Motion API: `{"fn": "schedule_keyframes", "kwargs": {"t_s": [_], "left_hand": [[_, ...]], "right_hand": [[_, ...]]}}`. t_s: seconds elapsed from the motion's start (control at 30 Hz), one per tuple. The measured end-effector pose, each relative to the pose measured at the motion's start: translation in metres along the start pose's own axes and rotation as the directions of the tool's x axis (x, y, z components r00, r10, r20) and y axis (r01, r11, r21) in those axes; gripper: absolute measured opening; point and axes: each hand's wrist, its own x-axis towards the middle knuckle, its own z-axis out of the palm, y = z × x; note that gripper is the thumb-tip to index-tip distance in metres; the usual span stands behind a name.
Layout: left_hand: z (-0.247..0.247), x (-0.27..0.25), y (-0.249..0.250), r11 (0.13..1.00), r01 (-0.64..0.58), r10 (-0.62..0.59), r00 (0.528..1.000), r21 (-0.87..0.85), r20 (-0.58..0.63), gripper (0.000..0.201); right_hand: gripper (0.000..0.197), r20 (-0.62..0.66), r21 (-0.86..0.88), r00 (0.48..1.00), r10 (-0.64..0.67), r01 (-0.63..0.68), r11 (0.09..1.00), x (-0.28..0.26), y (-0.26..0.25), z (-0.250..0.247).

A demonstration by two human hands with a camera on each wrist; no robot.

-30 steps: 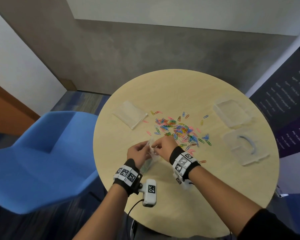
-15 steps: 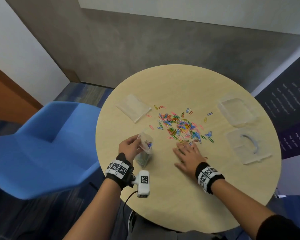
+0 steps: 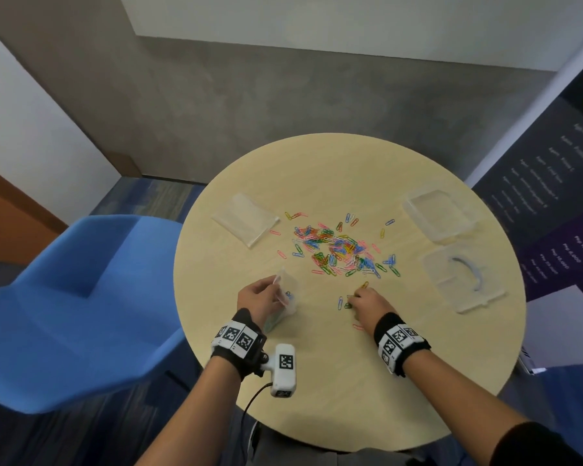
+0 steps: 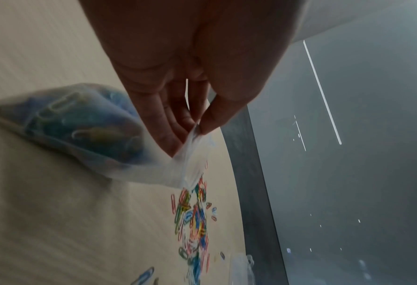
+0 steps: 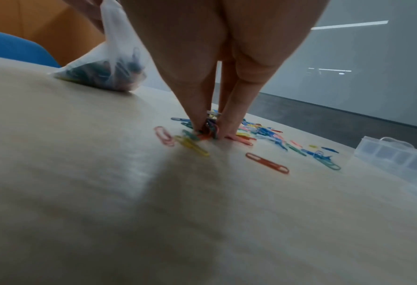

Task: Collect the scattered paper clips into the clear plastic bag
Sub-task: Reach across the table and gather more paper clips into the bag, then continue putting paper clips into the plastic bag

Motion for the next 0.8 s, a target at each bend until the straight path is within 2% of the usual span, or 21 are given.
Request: {"fn": "schedule_keyframes", "kwargs": {"t_s": [0.1,0.17,0.2,0.27,0.3,0.33,0.37,0.4,0.43,0.47,0.5,0.53,0.57,0.6,0.63,0.67,0.7,0.73,0.77,0.8], "left_hand": [[0.016,-0.008,-0.001,0.999,0.015,-0.017,0.999,0.030,0.038,0.023],[0.024,-0.011,-0.001,0.998,0.022,-0.024,0.999,0.055,0.045,0.021],[0.026,-0.012,-0.002,0.997,0.024,-0.027,0.998,0.067,0.048,0.022],[0.030,-0.013,-0.001,0.996,0.020,-0.026,0.998,0.091,0.060,0.025],[0.031,-0.014,-0.001,0.994,0.014,-0.021,0.998,0.104,0.066,0.026],[0.033,-0.014,-0.001,0.993,0.006,-0.014,0.997,0.118,0.071,0.026],[0.034,-0.014,-0.001,0.991,-0.002,-0.008,0.997,0.130,0.076,0.027],[0.036,-0.014,0.000,0.990,-0.008,-0.002,0.997,0.139,0.077,0.026],[0.039,-0.014,0.000,0.990,-0.012,0.001,0.997,0.140,0.074,0.025],[0.041,-0.015,0.000,0.990,-0.014,0.003,0.997,0.141,0.072,0.025],[0.043,-0.015,0.000,0.990,-0.015,0.005,0.997,0.142,0.071,0.025],[0.045,-0.015,0.001,0.989,-0.020,0.010,0.997,0.148,0.072,0.025],[0.046,-0.015,0.001,0.988,-0.029,0.018,0.997,0.153,0.075,0.024],[0.047,-0.015,0.001,0.987,-0.037,0.025,0.997,0.156,0.079,0.023],[0.048,-0.015,0.001,0.987,-0.043,0.031,0.996,0.154,0.084,0.021],[0.048,-0.014,0.001,0.987,-0.047,0.034,0.996,0.156,0.087,0.020],[0.047,-0.014,0.001,0.986,-0.050,0.036,0.995,0.158,0.089,0.019],[0.047,-0.013,0.001,0.985,-0.051,0.036,0.995,0.163,0.089,0.019],[0.046,-0.012,0.000,0.984,-0.053,0.038,0.995,0.168,0.088,0.020],[0.046,-0.011,0.001,0.984,-0.056,0.041,0.995,0.170,0.088,0.022]], "right_hand": [[0.029,-0.061,0.083,0.994,0.090,-0.085,0.993,0.009,0.004,-0.011],[0.021,-0.155,0.337,0.950,0.273,-0.209,0.918,0.010,0.009,-0.020],[0.017,-0.184,0.497,0.903,0.387,-0.254,0.829,0.010,0.012,-0.023],[0.014,-0.149,0.774,0.792,0.592,-0.279,0.568,0.006,0.015,-0.030],[0.015,-0.070,0.880,0.749,0.658,-0.265,0.395,0.004,0.015,-0.034],[0.016,0.044,0.955,0.738,0.673,-0.228,0.188,0.002,0.013,-0.039],[0.019,0.154,0.987,0.768,0.622,-0.149,-0.060,0.002,0.009,-0.046],[0.022,0.230,0.947,0.817,0.528,-0.063,-0.315,0.001,0.002,-0.053],[0.026,0.262,0.863,0.868,0.421,-0.015,-0.506,0.001,-0.005,-0.060],[0.028,0.264,0.810,0.906,0.330,-0.022,-0.587,0.001,-0.014,-0.066],[0.028,0.250,0.806,0.934,0.255,-0.054,-0.590,0.000,-0.026,-0.071],[0.027,0.228,0.835,0.953,0.202,-0.084,-0.544,0.001,-0.038,-0.073],[0.024,0.213,0.871,0.963,0.167,-0.109,-0.479,0.001,-0.050,-0.074],[0.023,0.206,0.917,0.965,0.162,-0.132,-0.376,0.002,-0.060,-0.073],[0.021,0.177,0.970,0.966,0.188,-0.138,-0.201,0.003,-0.068,-0.071],[0.021,0.115,0.990,0.964,0.239,-0.131,0.051,0.006,-0.072,-0.070],[0.020,0.031,0.941,0.963,0.268,-0.119,0.318,0.007,-0.074,-0.071],[0.019,-0.051,0.850,0.965,0.259,-0.094,0.518,0.007,-0.076,-0.073],[0.019,-0.093,0.772,0.971,0.221,-0.070,0.632,0.006,-0.078,-0.078],[0.023,-0.088,0.723,0.981,0.172,-0.056,0.688,0.006,-0.080,-0.082]]}}
